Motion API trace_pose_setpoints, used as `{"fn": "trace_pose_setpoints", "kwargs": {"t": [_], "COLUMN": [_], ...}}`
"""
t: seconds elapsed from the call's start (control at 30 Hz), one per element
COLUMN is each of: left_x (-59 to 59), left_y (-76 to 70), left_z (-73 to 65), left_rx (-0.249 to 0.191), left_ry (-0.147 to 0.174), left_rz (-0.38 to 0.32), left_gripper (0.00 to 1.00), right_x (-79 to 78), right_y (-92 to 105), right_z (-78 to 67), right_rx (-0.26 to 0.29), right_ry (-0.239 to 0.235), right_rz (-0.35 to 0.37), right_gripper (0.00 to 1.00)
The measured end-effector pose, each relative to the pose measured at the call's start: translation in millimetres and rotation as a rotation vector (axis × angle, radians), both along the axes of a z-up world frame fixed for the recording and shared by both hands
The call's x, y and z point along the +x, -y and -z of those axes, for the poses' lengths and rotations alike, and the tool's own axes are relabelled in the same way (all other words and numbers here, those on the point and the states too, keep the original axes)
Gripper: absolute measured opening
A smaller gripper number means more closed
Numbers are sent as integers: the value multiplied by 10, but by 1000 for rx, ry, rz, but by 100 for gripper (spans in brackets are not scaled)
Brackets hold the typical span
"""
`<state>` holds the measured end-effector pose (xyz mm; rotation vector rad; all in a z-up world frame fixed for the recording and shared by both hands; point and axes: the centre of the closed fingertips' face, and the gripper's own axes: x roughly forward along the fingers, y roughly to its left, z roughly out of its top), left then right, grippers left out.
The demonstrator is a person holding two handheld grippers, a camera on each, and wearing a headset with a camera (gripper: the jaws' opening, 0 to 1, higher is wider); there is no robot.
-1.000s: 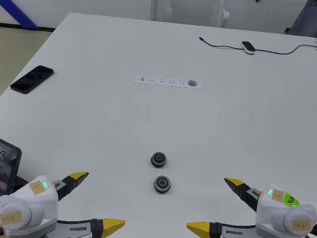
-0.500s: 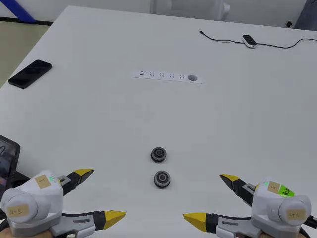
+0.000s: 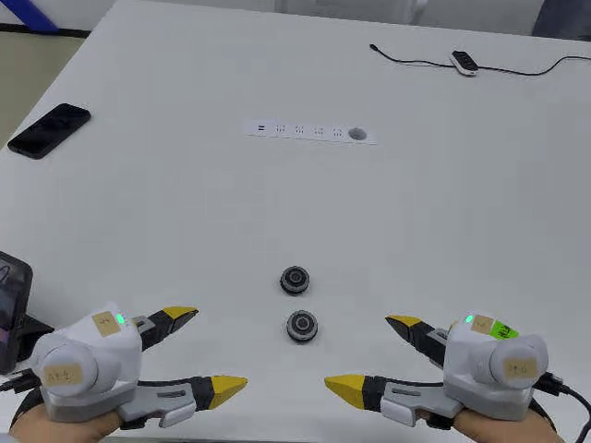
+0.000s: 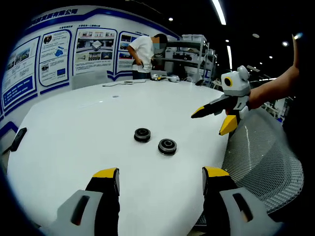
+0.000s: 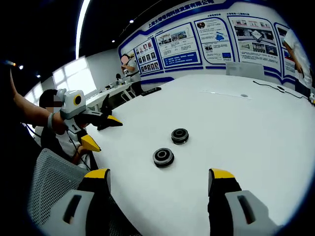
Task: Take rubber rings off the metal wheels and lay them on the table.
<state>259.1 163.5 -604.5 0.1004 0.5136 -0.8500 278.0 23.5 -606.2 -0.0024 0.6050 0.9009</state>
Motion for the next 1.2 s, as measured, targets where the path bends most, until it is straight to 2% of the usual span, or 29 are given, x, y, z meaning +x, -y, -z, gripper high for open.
{"fn": "trace_pose_setpoints", "kwargs": {"t": [0.3,0.63,0.8,1.2], "left_x": [97,163,198,333], "left_y": [112,183,242,455], "left_z": [43,130,131,135], "left_rx": [28,94,111,160], "left_ry": [-2,6,11,37], "left_rz": [36,96,116,211], "left_gripper": [57,46,42,33], "right_x": [0,18,19,81], "right_y": [-132,-240,-277,-341], "right_z": [93,139,179,217], "right_rx": [12,21,30,76], "right_ry": [-53,-102,-130,-178], "right_rz": [-10,-23,-28,-7], "right_gripper": [72,62,56,55]}}
